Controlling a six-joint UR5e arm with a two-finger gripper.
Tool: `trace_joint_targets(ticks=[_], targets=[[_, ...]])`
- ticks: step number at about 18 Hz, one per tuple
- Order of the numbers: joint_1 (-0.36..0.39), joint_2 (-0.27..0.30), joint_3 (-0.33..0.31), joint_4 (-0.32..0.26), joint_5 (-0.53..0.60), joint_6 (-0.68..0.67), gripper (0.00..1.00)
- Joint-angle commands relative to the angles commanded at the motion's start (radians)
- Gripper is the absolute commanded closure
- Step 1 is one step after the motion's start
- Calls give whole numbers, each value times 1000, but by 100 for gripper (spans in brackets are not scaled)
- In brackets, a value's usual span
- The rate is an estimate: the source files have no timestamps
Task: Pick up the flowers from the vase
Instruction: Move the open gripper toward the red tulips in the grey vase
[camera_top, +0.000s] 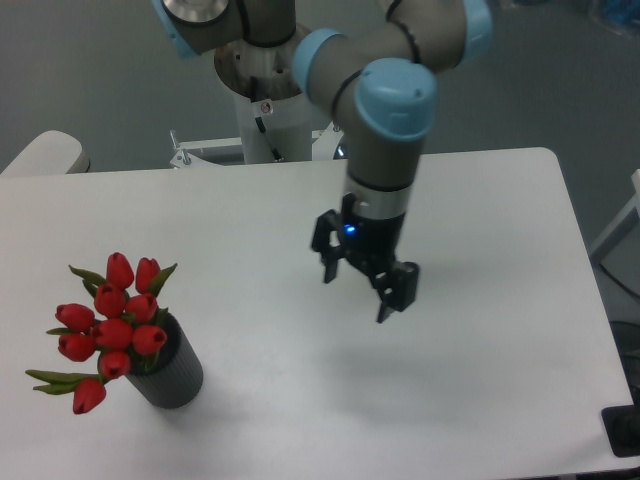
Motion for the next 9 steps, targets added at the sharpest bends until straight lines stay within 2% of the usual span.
trace_joint_targets(ticks=[4,9], targets=[[-3,14,-58,15,-160,-31,0],[14,28,-124,25,-420,-20,0]])
